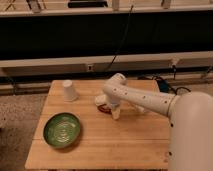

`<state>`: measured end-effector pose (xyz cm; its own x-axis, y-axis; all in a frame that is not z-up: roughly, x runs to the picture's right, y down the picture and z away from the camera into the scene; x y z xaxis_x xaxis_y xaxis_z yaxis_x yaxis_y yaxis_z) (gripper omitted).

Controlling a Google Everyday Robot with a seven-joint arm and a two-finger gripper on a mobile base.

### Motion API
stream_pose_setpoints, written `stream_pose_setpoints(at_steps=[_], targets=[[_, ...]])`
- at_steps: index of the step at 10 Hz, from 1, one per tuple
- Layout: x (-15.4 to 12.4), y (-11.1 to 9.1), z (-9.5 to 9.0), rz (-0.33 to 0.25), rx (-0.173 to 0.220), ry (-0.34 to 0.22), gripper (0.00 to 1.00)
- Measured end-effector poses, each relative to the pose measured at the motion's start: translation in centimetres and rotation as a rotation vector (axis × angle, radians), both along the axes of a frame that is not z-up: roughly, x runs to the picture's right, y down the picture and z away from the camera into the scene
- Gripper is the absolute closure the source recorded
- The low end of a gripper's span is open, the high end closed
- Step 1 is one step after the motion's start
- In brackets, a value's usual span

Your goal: Place the pepper in the ceramic bowl

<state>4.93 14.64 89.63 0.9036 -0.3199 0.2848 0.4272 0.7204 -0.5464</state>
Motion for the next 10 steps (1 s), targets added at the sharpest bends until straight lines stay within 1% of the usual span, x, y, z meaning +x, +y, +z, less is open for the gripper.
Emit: stream_pose_setpoints(at_steps=[1,2,3,4,8,10], targets=[[0.0,-0.1,0.1,-0.003,0.000,-0.005,0.73],[0.0,-0.1,0.0,-0.004,0.000,-0.008,0.81],[-0.2,-0.4,-0.2,-0.011,0.006,-0.014,0.92],[-0.7,-0.8,-0.7,-0.015,0.010,-0.024,0.99],[-2.1,-2.6,-2.7,-0.046,0.024,-0.050,1.00],[-3.1,-3.6,-3.4,-0.068,0.034,-0.069,1.00]])
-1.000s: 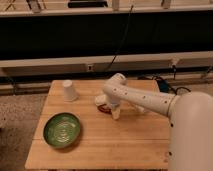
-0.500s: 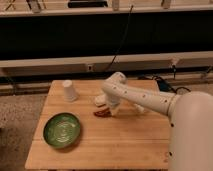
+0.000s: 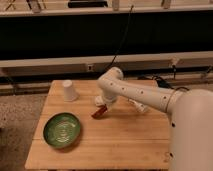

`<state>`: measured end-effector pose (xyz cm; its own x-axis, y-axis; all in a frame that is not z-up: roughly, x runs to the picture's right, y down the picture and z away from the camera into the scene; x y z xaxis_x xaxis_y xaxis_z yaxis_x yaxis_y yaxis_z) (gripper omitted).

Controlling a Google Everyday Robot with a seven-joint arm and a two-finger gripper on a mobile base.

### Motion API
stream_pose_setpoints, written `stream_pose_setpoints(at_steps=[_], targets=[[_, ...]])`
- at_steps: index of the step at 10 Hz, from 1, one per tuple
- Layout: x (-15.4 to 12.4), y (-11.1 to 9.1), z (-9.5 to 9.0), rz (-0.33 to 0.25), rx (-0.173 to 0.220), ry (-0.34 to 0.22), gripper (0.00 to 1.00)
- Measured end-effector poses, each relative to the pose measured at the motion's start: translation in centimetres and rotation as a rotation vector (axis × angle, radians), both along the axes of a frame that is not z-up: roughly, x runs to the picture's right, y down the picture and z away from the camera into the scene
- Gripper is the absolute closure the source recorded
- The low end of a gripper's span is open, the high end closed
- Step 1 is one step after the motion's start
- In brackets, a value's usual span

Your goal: Place the pepper in the ceramic bowl

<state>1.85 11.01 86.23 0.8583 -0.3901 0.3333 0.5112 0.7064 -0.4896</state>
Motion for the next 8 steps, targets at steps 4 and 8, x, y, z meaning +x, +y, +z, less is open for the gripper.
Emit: stream_pose_setpoints(at_steps=[4,8], targets=[[-3.2,-2.9,-1.6,-0.073,0.025,-0.064,1.00],[-7.9,-5.7,-3.6,-0.169,0.068,-0.162,1.00]])
